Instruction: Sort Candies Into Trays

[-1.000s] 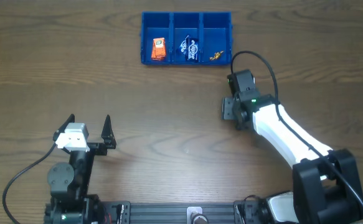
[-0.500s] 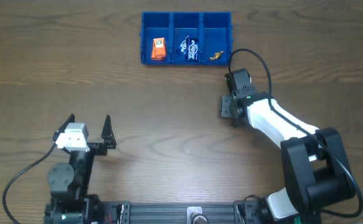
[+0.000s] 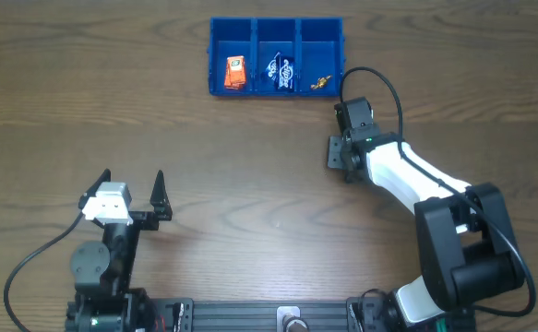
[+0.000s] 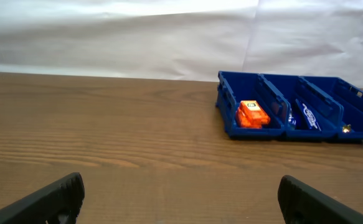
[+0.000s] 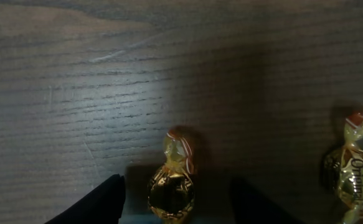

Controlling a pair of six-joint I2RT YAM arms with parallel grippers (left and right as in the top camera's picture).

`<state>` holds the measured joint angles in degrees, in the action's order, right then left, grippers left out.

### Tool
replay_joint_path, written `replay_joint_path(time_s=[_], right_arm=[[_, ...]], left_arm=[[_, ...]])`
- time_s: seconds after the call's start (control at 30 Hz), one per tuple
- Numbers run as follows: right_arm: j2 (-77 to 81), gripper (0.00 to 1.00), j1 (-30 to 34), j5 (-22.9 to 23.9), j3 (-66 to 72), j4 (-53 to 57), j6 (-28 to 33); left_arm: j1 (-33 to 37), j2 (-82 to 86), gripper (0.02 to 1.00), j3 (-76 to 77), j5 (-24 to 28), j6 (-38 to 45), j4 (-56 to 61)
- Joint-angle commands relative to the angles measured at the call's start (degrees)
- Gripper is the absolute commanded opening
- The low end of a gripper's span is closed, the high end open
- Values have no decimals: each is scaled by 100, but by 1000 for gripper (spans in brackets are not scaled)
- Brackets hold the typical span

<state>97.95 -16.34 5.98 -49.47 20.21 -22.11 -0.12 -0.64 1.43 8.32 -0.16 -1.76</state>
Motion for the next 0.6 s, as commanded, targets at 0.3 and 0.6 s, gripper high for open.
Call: replay_joint_path(time_s=[0.3, 0.6], right_arm=[[153, 253, 66, 26, -118, -39, -61], [-623, 132, -358, -264, -122, -24, -232]], left_arm=[[-17, 31, 998, -116, 118, -22, -186], [-17, 31, 998, -116, 118, -22, -186]])
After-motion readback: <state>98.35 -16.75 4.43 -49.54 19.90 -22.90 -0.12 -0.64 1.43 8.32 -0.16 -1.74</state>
